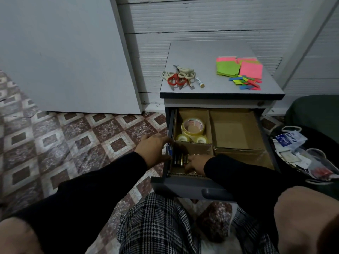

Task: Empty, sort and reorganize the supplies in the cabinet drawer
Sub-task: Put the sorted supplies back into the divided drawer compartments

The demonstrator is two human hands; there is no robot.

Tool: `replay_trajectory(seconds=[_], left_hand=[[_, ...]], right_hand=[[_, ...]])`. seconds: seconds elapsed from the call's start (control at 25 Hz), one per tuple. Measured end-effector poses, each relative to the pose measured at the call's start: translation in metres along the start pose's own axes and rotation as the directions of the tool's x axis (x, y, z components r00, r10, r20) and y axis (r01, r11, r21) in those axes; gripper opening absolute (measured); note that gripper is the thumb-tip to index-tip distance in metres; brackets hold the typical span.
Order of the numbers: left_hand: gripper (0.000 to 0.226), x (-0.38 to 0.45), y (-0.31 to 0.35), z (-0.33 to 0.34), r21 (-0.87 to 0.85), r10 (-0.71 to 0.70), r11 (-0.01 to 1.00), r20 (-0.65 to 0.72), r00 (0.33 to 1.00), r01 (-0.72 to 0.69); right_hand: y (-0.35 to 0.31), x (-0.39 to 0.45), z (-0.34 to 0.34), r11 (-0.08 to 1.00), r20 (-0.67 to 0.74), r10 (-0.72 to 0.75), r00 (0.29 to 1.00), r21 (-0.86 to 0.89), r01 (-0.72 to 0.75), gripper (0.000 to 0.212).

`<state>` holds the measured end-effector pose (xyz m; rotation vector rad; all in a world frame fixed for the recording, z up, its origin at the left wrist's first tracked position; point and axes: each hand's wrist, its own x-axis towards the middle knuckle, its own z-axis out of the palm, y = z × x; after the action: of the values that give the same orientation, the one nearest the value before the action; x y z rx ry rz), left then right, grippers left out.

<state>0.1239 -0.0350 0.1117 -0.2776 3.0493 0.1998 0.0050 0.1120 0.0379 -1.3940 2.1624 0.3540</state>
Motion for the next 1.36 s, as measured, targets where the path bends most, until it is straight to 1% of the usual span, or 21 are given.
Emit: replay_trajectory(seconds=[0.12,0.24,0.36,0.64,0.76,0.84,0.92,0.96,1.04,1.12,1.24,1.36], left_hand=[[0.048,0.003,0.003,-0.002,-0.022,0.011,1.0,0.011,1.0,-0.011],[0.048,0.005,0.006,-0.002,-0.015,0.021,1.0,0.02,1.0,-0.02],[0.048,0.008,0.009,-0.002,-0.02,0.03,0.999,0.026,0.999,-0.029],[0.049,0.016,0.019,0.002,-0.091,0.03,0.996,0.113,0.993,-0.019],[0.05,0.021,0.03,0.005,-0.082,0.036,0.996,0.141,0.989,-0.025],[0.052,0.026,0.038,0.008,-0.101,0.048,0.994,0.168,0.985,-0.031],[0.051,0.035,0.045,0.017,-0.13,0.056,0.991,0.224,0.973,-0.028],[0.05,0.04,0.048,0.023,-0.127,0.06,0.992,0.259,0.964,-0.028],[0.044,0.05,0.056,0.037,-0.061,0.04,0.998,0.338,0.94,-0.02],[0.035,0.056,0.063,0.051,-0.053,-0.006,0.998,0.424,0.906,0.031],[0.032,0.063,0.072,0.067,-0.094,-0.015,0.993,0.513,0.858,0.074],[0.035,0.066,0.074,0.071,-0.123,-0.021,0.987,0.545,0.838,0.105]], right_hand=[[0.0,0.007,-0.002,0.996,0.038,-0.045,0.998,-0.07,0.047,0.04],[-0.002,0.014,0.003,0.986,0.0,-0.08,0.997,-0.144,0.079,0.038],[0.001,0.016,0.007,0.979,0.01,-0.13,0.991,-0.156,0.13,0.039],[-0.002,0.01,0.002,0.952,0.079,-0.07,0.994,-0.293,0.09,0.034],[0.006,-0.008,-0.012,0.95,0.011,-0.092,0.996,-0.3,0.09,0.036],[0.019,-0.025,-0.022,0.946,-0.087,-0.156,0.984,-0.301,0.123,0.034],[0.034,-0.045,-0.03,0.938,-0.191,-0.211,0.959,-0.315,0.144,0.032],[0.042,-0.054,-0.032,0.942,-0.243,-0.212,0.947,-0.307,0.132,0.033],[0.055,-0.068,-0.033,0.967,-0.339,-0.164,0.926,-0.242,0.082,0.034],[0.065,-0.078,-0.032,0.984,-0.419,-0.117,0.9,-0.172,0.048,0.035],[0.073,-0.084,-0.027,0.992,-0.45,-0.087,0.889,-0.125,0.034,0.035],[0.08,-0.088,-0.02,0.996,-0.458,-0.076,0.886,-0.084,0.042,0.032]])
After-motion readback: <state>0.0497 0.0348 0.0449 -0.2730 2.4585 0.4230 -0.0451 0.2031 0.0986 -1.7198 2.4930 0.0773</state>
